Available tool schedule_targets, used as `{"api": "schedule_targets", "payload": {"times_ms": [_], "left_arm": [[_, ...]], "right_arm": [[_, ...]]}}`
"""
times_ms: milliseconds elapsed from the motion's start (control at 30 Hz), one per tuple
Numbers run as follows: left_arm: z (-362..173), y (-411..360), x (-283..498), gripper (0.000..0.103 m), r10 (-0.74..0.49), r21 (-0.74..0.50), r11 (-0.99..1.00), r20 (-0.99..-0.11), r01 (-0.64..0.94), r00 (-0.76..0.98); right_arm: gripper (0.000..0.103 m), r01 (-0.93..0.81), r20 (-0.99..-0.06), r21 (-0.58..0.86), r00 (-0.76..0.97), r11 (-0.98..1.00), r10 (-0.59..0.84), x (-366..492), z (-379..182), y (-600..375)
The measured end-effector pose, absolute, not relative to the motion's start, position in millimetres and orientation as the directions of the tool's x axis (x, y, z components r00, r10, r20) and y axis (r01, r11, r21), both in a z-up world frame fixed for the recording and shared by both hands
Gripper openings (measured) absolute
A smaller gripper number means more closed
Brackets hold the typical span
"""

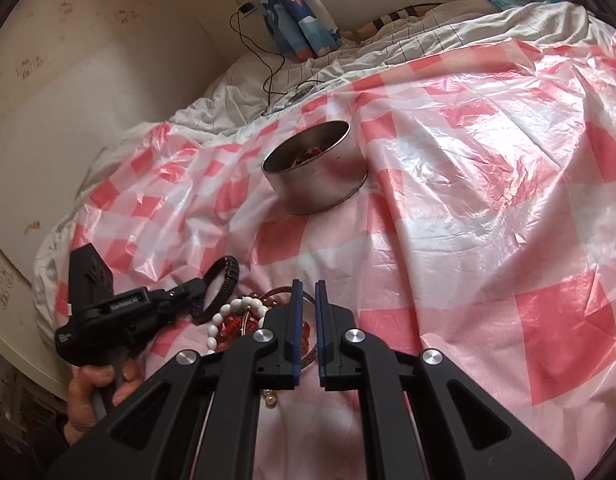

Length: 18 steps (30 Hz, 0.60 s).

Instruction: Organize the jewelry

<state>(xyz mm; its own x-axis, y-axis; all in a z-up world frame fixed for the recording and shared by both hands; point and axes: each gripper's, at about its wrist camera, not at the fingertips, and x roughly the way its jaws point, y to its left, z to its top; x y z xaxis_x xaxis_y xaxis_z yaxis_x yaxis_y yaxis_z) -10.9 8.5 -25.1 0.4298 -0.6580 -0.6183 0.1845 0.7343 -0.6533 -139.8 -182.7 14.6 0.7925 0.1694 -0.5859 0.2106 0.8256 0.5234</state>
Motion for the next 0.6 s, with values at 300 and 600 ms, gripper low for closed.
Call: {"api": "schedule_targets", "payload": {"times_ms": [300, 600], "left_arm": [[-25.2, 8.4, -10.9, 0.012, -0.658, -0.654, 0.734, -0.618, 0.184, 0.43], [-25.1, 7.8, -10.9, 0.012, -0.66, -0.656, 0.732, -0.616, 0.185, 0.429]], "right_arm": [[0.007, 0.18, -0.563, 0.562, 0.798, 0.807, 0.215, -140.8, 11.6, -185.8], [0.041, 0.216, -0.734, 0.366, 0.666, 0.905, 0.137, -105.3, 7.9, -164.1]]}}
